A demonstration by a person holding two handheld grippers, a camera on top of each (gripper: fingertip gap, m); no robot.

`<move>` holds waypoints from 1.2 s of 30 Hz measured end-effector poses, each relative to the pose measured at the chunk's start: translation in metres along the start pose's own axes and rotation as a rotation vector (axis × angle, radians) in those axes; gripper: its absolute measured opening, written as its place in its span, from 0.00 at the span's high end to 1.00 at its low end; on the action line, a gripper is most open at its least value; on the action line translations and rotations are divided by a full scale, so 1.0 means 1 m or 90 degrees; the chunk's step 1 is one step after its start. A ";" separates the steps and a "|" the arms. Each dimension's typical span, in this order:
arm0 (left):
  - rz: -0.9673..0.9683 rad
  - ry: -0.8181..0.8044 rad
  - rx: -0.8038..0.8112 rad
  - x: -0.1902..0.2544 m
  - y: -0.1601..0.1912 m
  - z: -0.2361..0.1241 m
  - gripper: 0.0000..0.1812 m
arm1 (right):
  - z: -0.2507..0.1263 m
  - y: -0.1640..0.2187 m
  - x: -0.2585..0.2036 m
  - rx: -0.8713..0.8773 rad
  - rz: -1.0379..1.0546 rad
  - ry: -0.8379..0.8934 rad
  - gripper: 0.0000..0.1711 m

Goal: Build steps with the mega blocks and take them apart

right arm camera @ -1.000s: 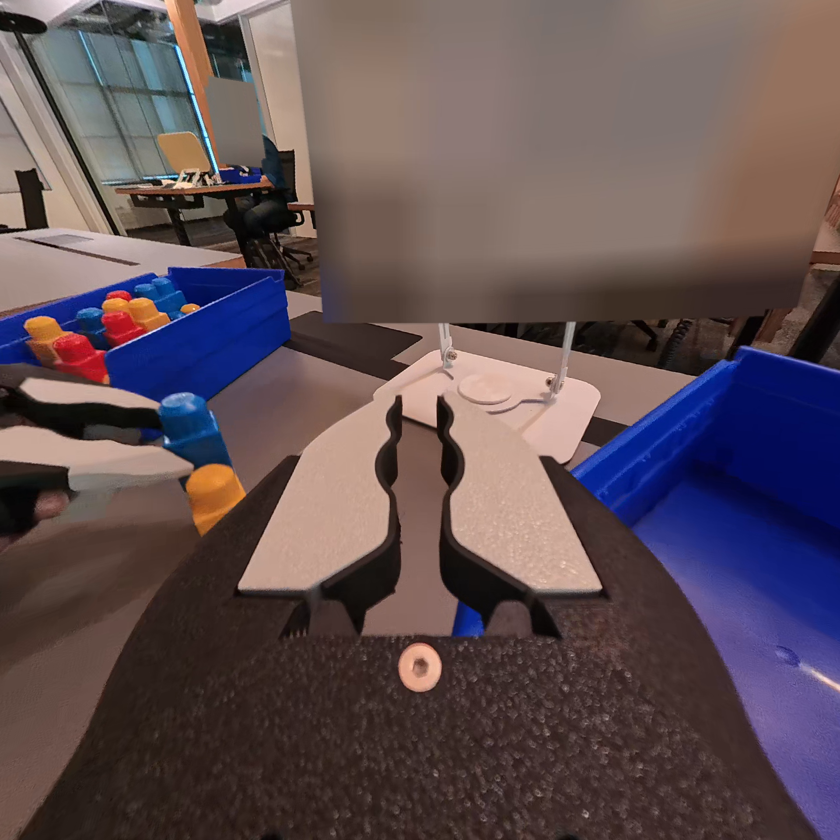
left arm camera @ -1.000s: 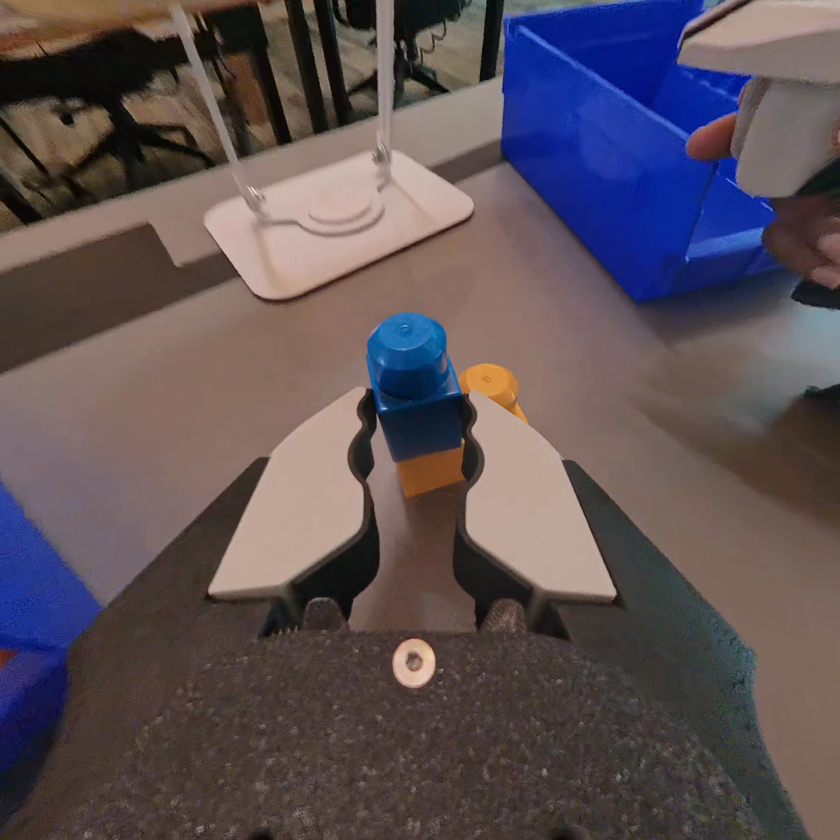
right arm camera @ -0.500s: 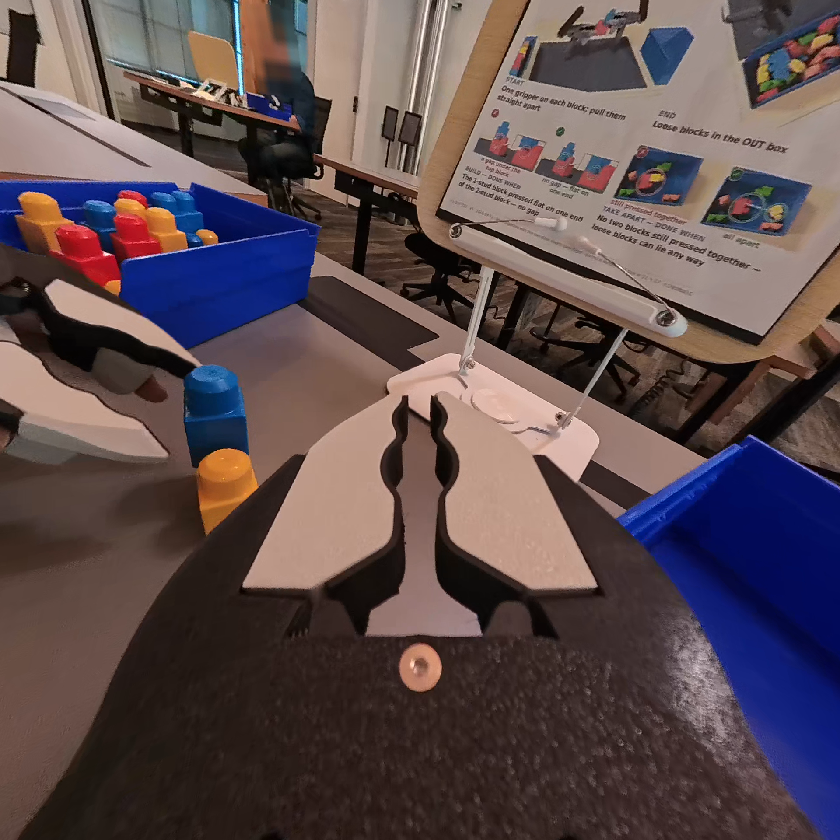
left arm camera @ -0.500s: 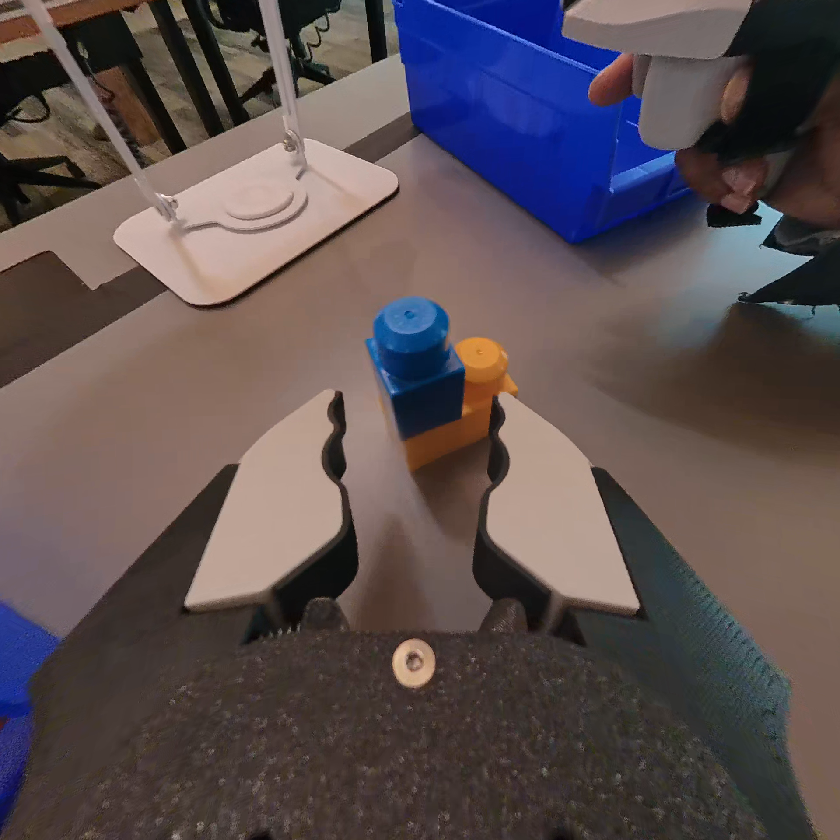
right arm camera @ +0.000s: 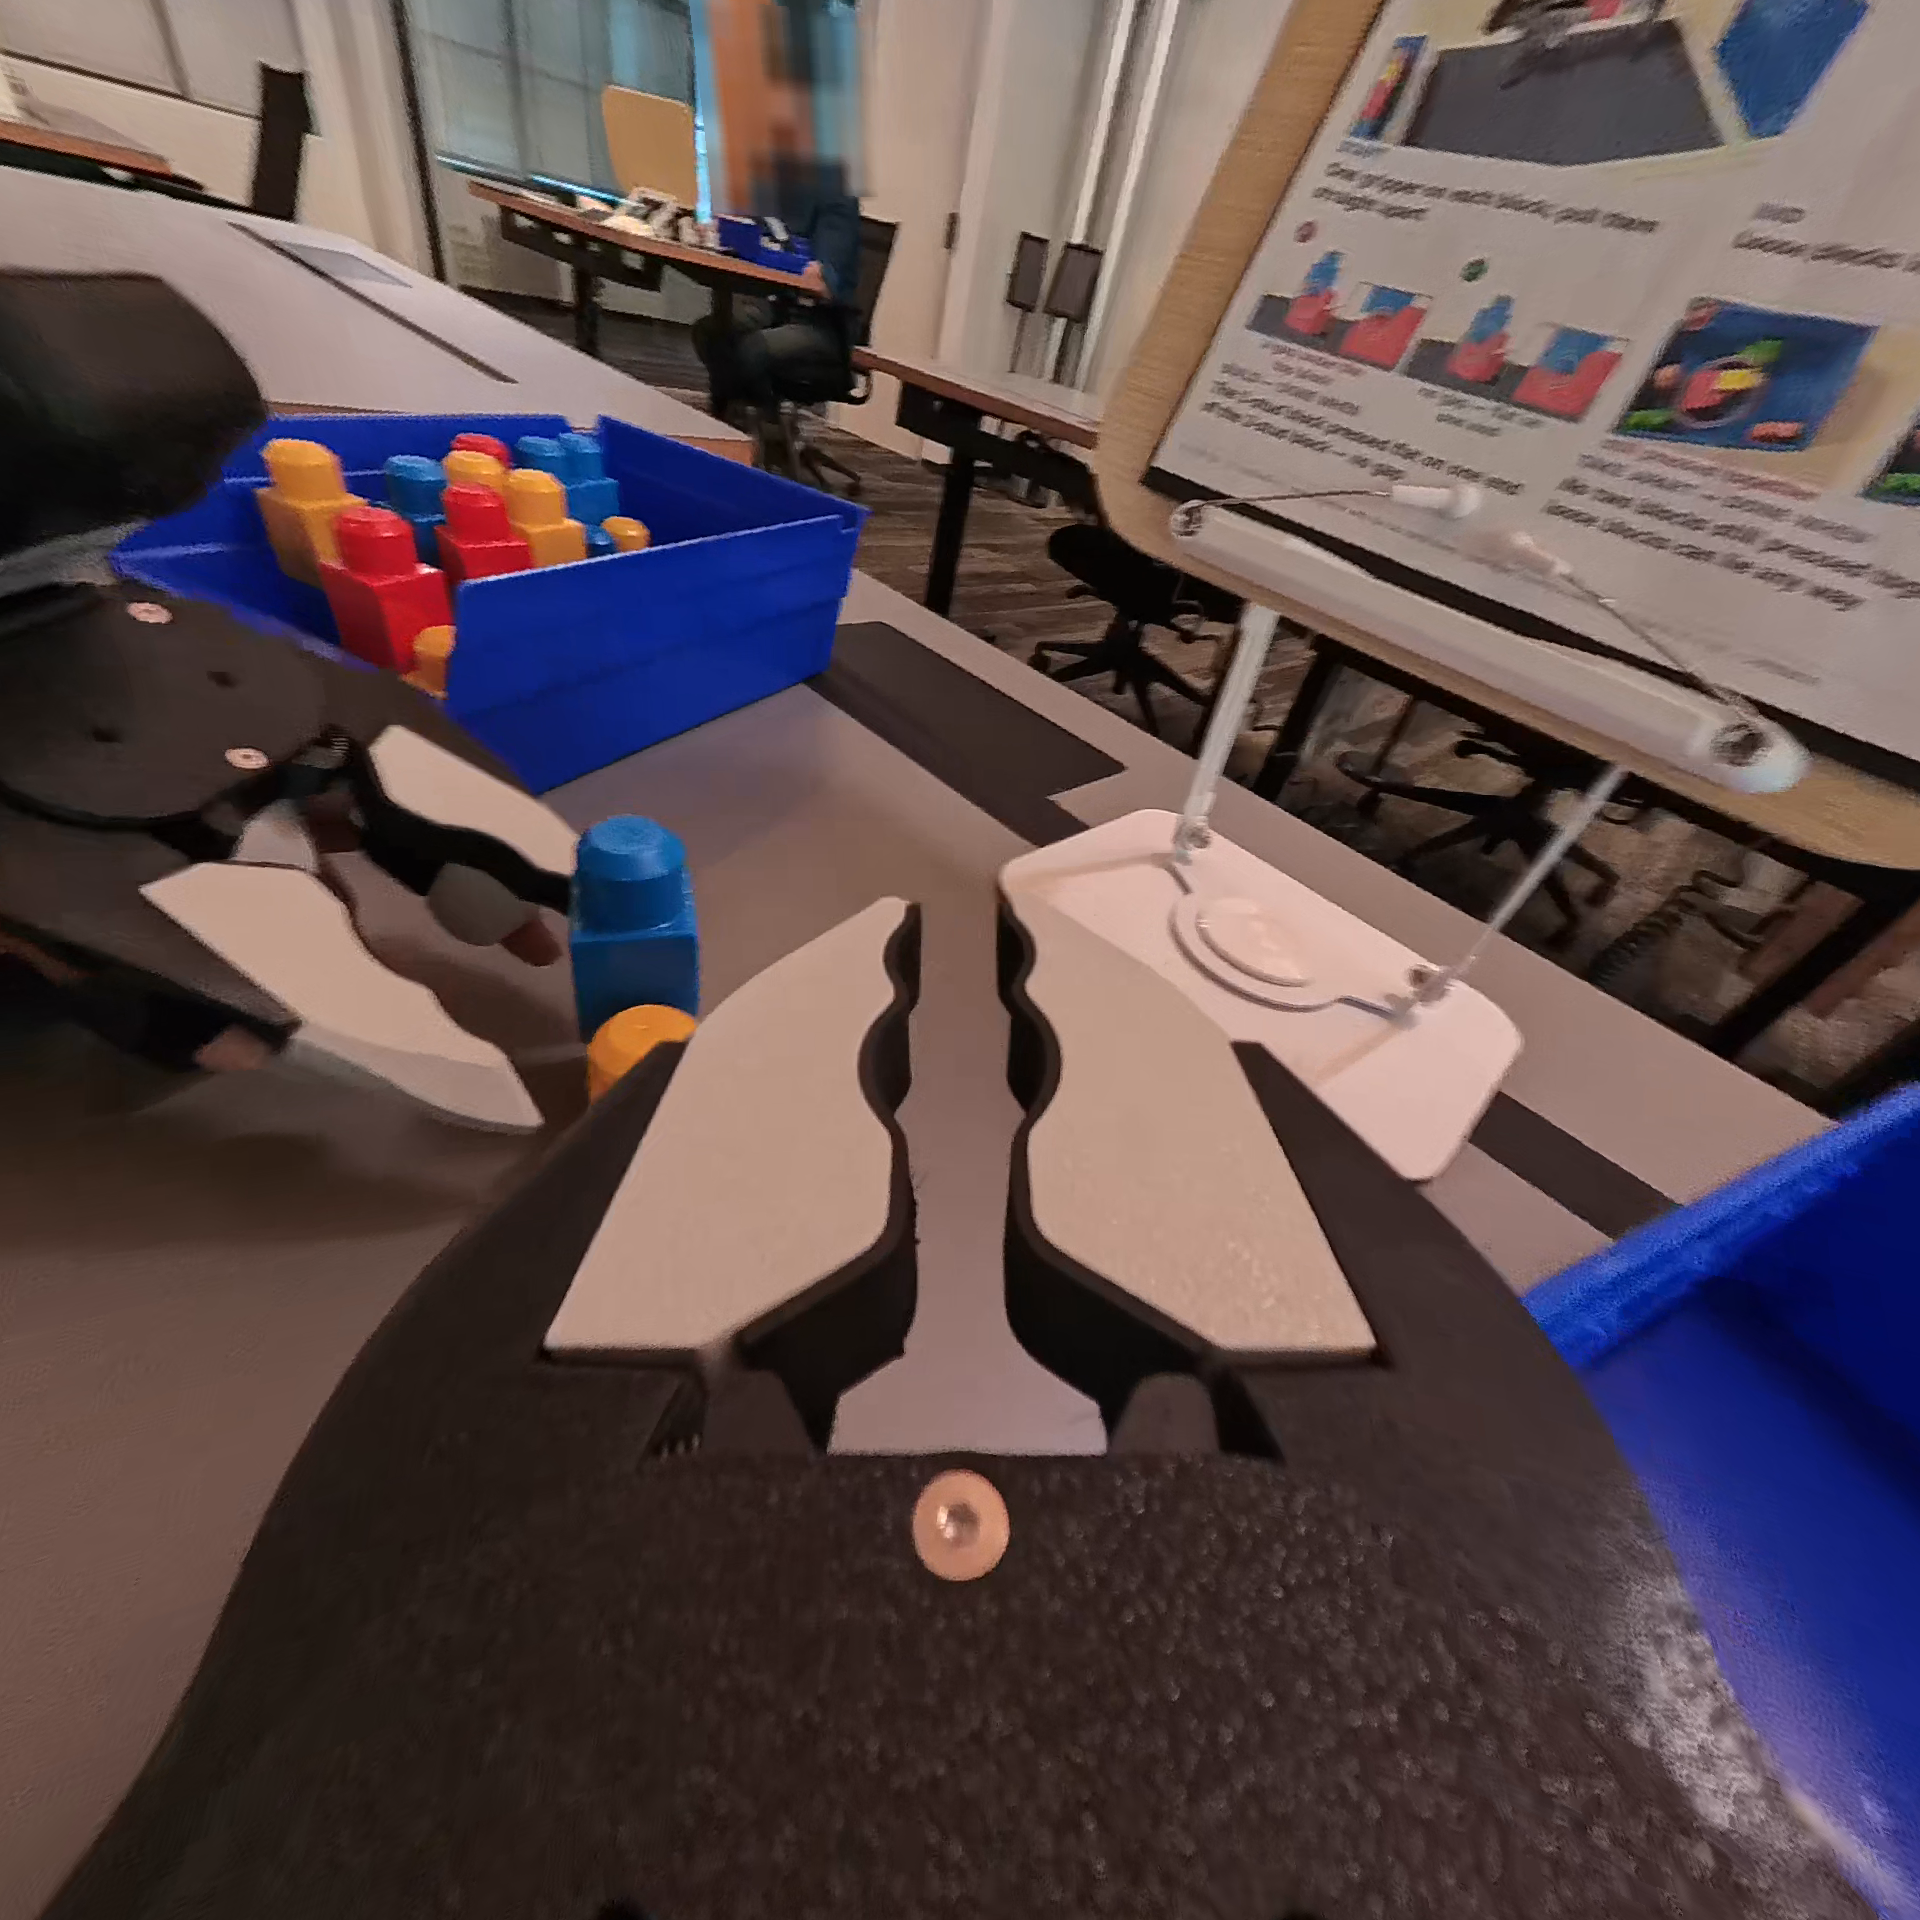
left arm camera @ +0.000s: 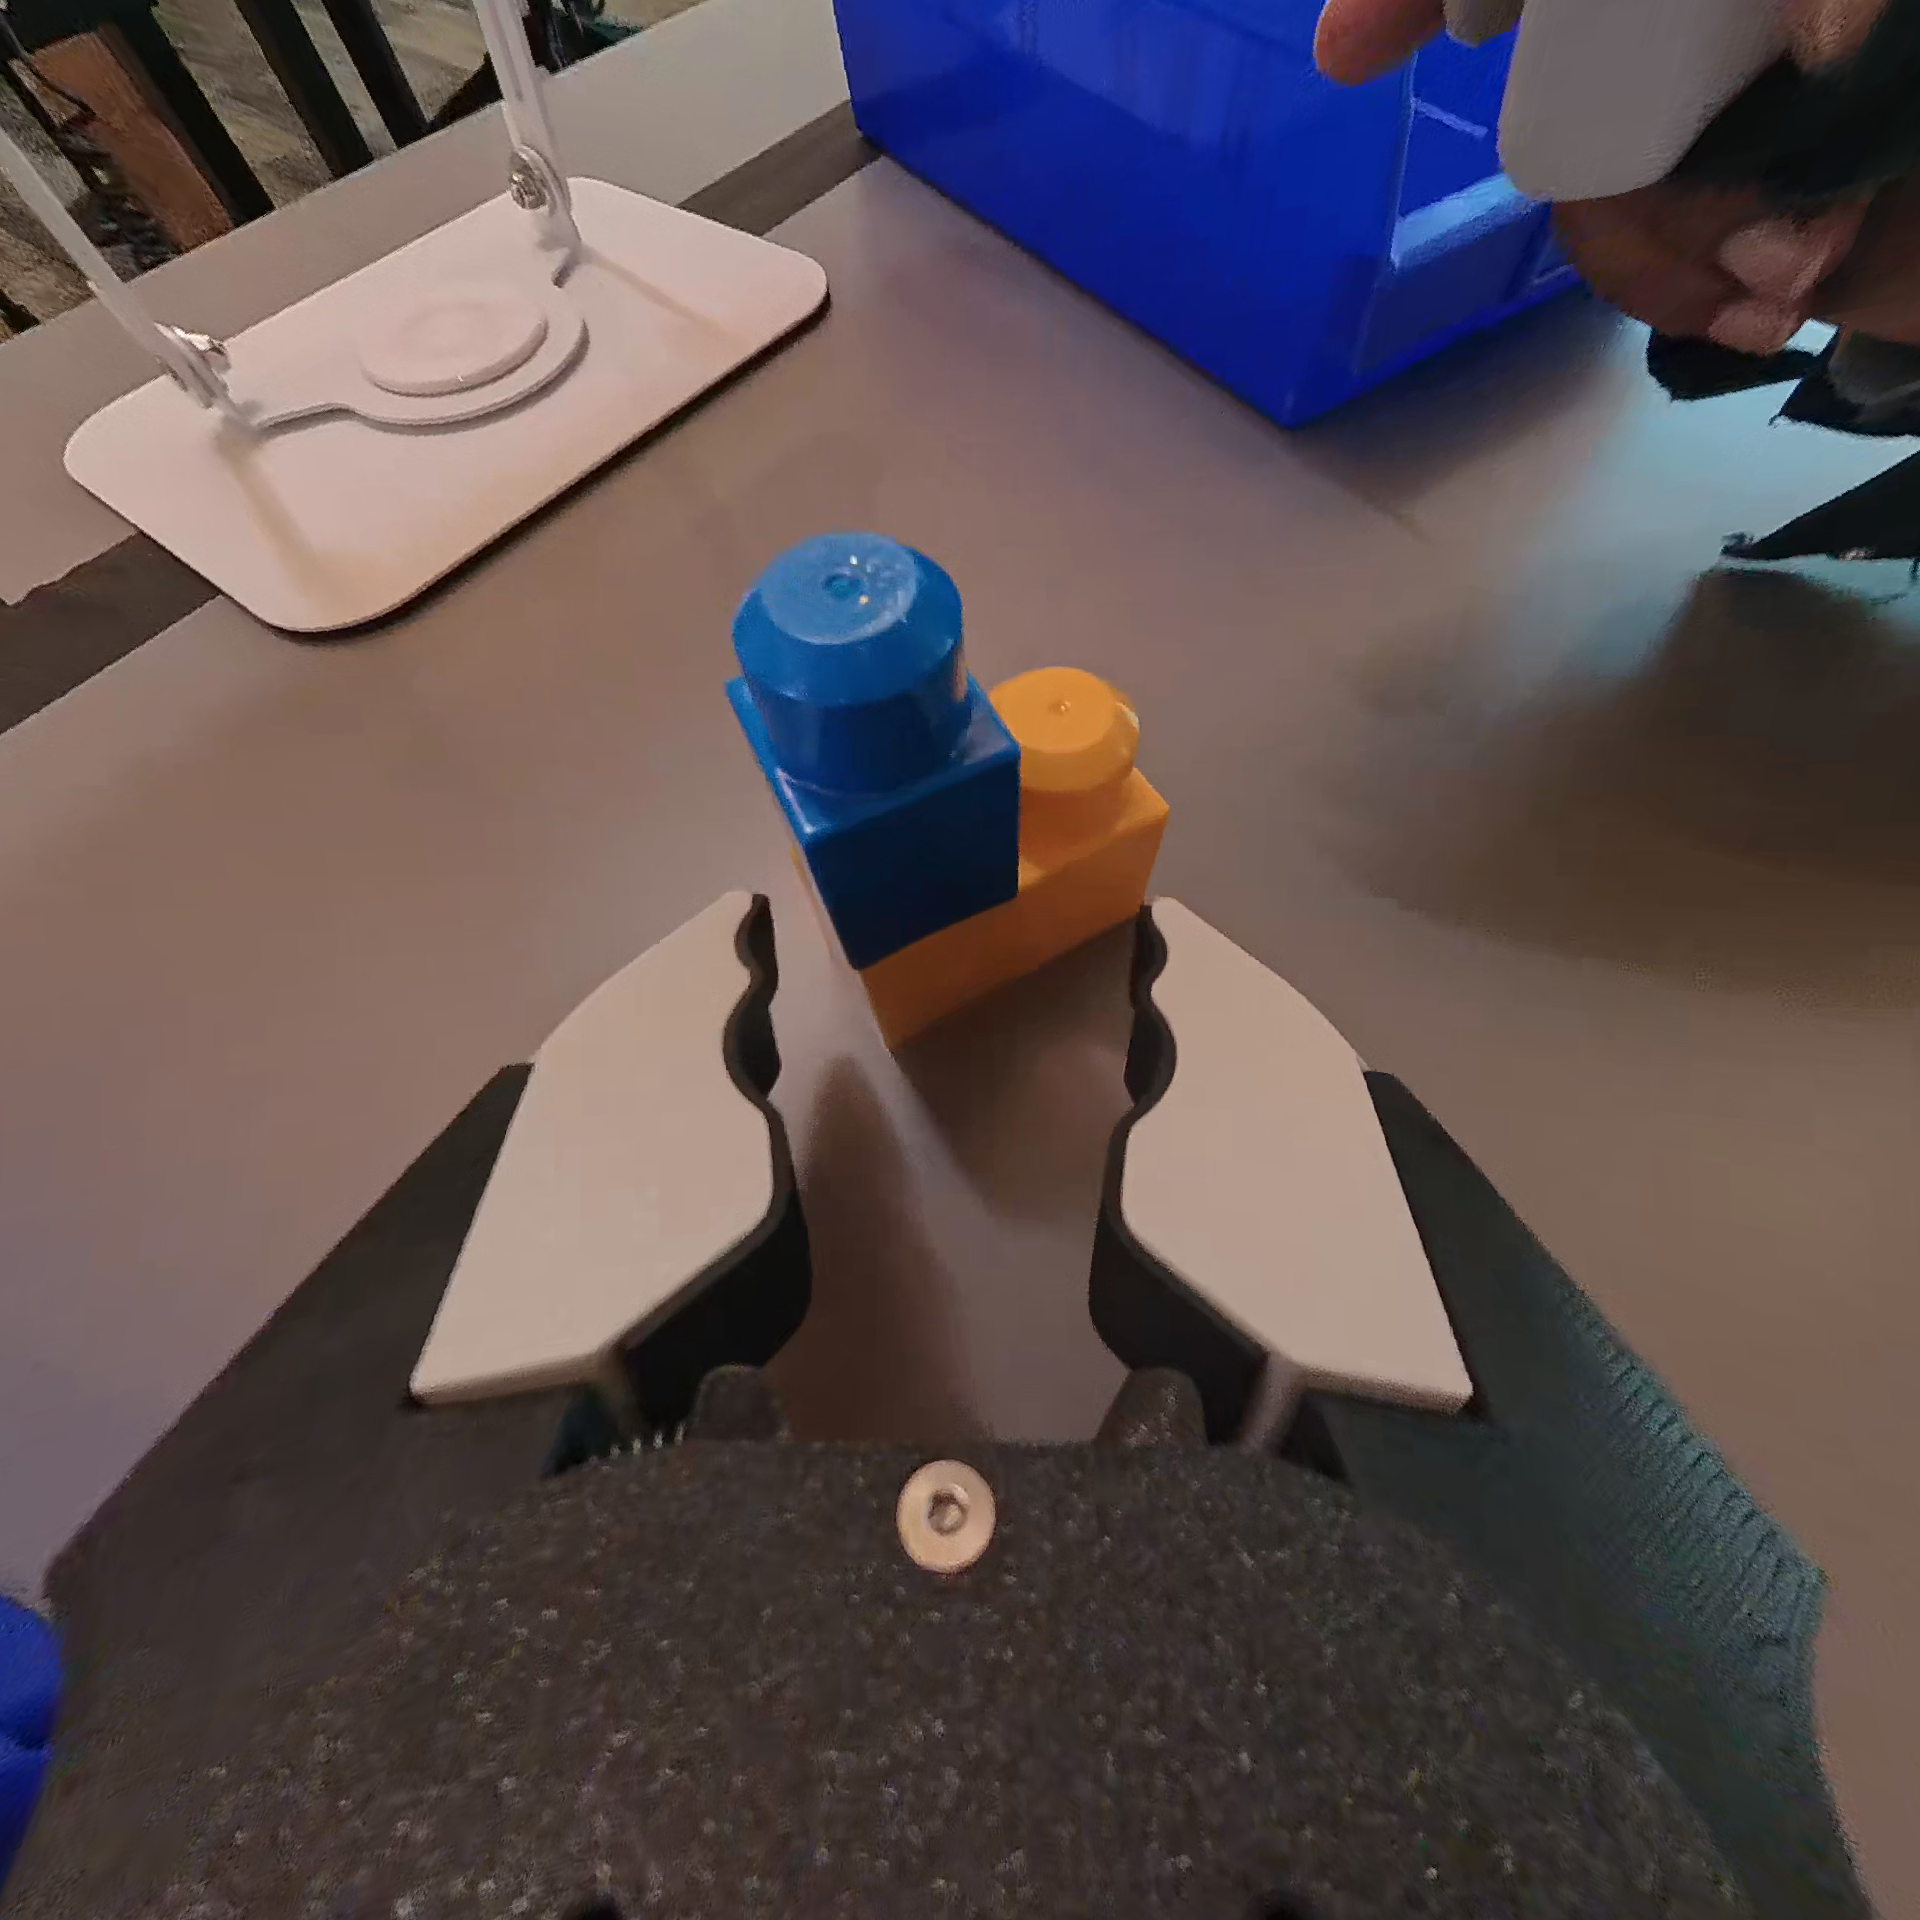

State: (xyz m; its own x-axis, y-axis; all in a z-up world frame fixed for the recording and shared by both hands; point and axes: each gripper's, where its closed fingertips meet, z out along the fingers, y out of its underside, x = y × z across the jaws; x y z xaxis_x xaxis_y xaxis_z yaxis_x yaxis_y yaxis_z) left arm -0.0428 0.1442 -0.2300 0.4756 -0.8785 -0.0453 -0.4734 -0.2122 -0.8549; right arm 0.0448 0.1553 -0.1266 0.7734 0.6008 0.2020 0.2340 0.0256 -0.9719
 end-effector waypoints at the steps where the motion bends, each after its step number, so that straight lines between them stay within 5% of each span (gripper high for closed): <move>1: 0.005 -0.002 -0.005 0.000 0.001 0.001 0.64 | 0.002 0.002 -0.008 -0.009 0.006 -0.027 0.90; 6: 0.011 -0.005 -0.006 -0.001 0.001 0.000 0.64 | 0.022 0.017 -0.047 -0.090 0.062 -0.123 0.70; 14: 0.034 -0.017 -0.014 -0.006 0.002 -0.004 0.64 | 0.065 0.041 -0.079 -0.183 0.054 -0.146 0.57; 16: 0.046 -0.017 -0.021 -0.005 0.003 -0.003 0.63 | 0.072 0.048 -0.085 -0.202 0.050 -0.149 0.58; 18: 0.051 -0.014 -0.025 -0.004 0.004 -0.003 0.63 | 0.074 0.057 -0.087 -0.226 0.018 -0.147 0.79; 22: 0.023 0.009 0.012 -0.002 -0.005 -0.008 0.60 | 0.064 0.036 -0.074 -0.141 0.053 -0.144 0.79; 30: -0.162 0.196 0.279 0.021 -0.074 -0.049 0.60 | 0.000 -0.068 -0.040 0.286 0.440 -0.331 0.79; 36: -0.215 0.301 0.425 0.043 -0.111 -0.080 0.59 | -0.005 -0.077 -0.065 0.337 0.498 -0.421 0.79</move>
State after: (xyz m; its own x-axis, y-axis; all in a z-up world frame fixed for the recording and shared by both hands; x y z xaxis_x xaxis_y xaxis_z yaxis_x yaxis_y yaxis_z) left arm -0.0296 0.0960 -0.0959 0.0851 -0.9305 0.3564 0.2387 -0.3282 -0.9139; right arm -0.0206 0.1099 -0.0642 0.1009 0.8977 -0.4290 -0.5713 -0.3007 -0.7637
